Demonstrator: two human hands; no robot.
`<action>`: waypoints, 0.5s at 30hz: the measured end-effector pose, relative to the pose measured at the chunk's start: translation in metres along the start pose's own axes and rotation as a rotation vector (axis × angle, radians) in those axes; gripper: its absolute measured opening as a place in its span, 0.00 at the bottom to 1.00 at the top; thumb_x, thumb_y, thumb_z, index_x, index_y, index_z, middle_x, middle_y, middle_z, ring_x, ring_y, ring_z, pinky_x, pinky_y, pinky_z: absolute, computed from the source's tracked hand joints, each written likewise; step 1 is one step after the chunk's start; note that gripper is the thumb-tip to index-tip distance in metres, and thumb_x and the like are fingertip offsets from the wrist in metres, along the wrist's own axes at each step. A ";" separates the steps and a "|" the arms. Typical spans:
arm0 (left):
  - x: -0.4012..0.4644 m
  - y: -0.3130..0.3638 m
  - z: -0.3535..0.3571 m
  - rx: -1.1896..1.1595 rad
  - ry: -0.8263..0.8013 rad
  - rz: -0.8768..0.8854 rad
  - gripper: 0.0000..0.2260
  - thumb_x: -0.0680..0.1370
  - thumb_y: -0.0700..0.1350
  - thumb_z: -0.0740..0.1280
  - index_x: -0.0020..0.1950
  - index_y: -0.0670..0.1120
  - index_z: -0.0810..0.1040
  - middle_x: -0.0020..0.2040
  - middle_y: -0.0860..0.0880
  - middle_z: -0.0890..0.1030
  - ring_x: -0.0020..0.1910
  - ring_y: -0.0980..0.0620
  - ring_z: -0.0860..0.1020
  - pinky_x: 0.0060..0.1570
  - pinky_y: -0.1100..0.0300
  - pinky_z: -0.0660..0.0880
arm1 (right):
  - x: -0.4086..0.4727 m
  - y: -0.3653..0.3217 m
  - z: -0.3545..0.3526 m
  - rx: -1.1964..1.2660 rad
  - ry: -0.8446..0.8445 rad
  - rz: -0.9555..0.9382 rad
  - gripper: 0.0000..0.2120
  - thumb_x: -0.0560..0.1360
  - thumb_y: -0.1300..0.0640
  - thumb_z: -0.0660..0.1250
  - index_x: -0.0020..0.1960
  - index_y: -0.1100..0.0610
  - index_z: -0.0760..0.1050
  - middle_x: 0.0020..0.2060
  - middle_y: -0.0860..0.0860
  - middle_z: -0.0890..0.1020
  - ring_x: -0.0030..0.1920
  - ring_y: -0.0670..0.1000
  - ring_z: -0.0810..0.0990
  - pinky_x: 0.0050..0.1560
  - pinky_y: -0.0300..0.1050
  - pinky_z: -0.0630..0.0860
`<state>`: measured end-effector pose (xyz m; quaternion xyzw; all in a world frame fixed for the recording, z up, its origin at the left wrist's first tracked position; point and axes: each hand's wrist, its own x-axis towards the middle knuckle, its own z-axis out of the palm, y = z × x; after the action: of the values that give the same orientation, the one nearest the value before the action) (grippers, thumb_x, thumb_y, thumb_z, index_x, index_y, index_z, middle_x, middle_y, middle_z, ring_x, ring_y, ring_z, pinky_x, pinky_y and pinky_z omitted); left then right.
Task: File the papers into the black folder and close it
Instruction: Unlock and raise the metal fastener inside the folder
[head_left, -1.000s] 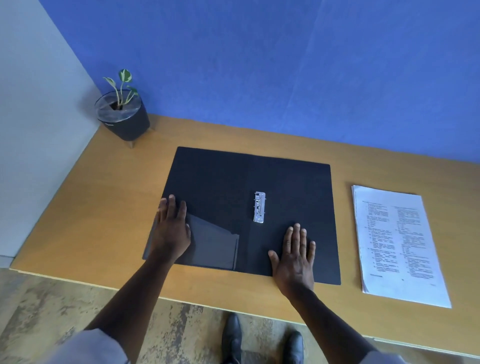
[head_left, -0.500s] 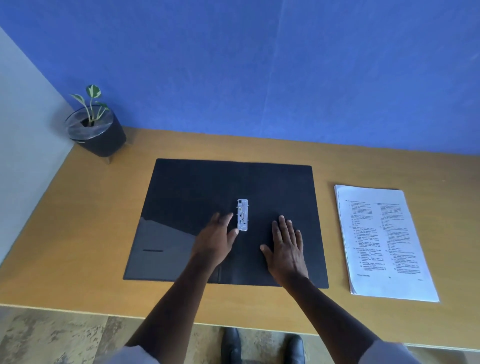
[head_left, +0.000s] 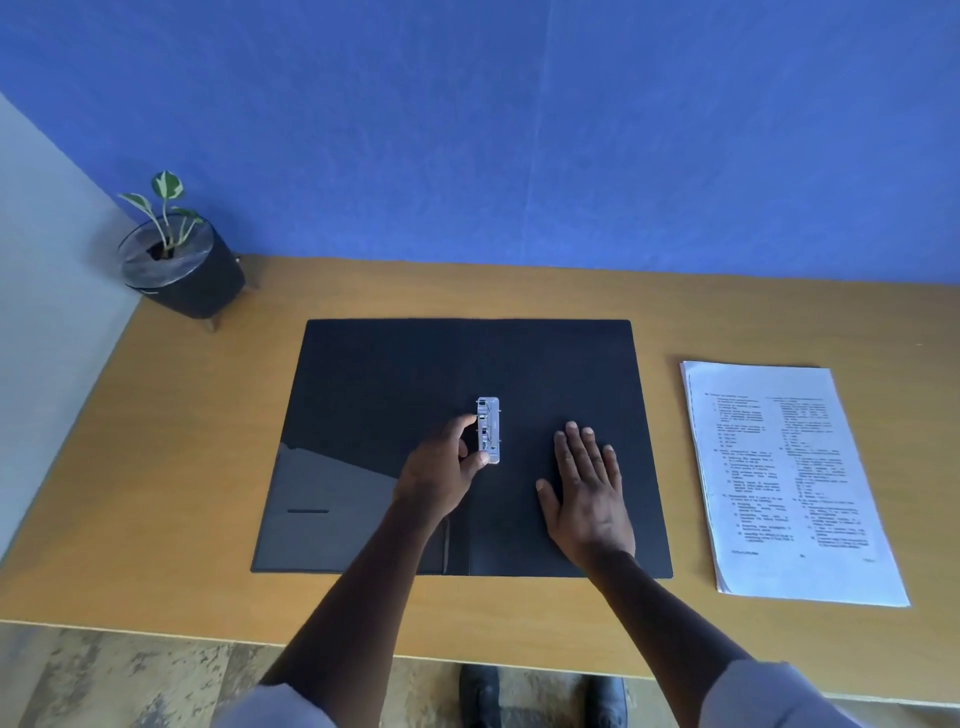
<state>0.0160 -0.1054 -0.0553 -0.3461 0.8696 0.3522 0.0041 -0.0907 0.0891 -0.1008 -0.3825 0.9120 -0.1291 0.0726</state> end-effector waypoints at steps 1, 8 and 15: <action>0.001 -0.001 0.000 -0.010 0.005 -0.010 0.24 0.76 0.52 0.70 0.71 0.53 0.70 0.44 0.53 0.79 0.44 0.52 0.77 0.45 0.58 0.70 | 0.000 0.000 0.001 0.004 0.011 0.000 0.32 0.82 0.43 0.52 0.80 0.59 0.57 0.81 0.54 0.57 0.81 0.52 0.50 0.80 0.55 0.47; 0.001 -0.001 0.005 -0.024 0.040 -0.027 0.25 0.75 0.53 0.72 0.71 0.54 0.69 0.42 0.54 0.77 0.43 0.54 0.76 0.44 0.59 0.70 | 0.000 0.000 0.003 0.010 0.041 -0.006 0.31 0.81 0.44 0.53 0.80 0.59 0.59 0.80 0.55 0.59 0.81 0.54 0.52 0.80 0.56 0.50; 0.000 -0.004 0.005 0.008 0.035 0.013 0.27 0.76 0.56 0.70 0.73 0.54 0.67 0.45 0.54 0.75 0.44 0.56 0.73 0.45 0.58 0.71 | -0.001 0.000 0.003 0.013 0.060 -0.010 0.31 0.81 0.44 0.54 0.79 0.60 0.61 0.79 0.55 0.60 0.81 0.54 0.53 0.79 0.57 0.51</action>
<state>0.0169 -0.1046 -0.0618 -0.3467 0.8730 0.3428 -0.0119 -0.0890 0.0892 -0.1036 -0.3826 0.9109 -0.1470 0.0470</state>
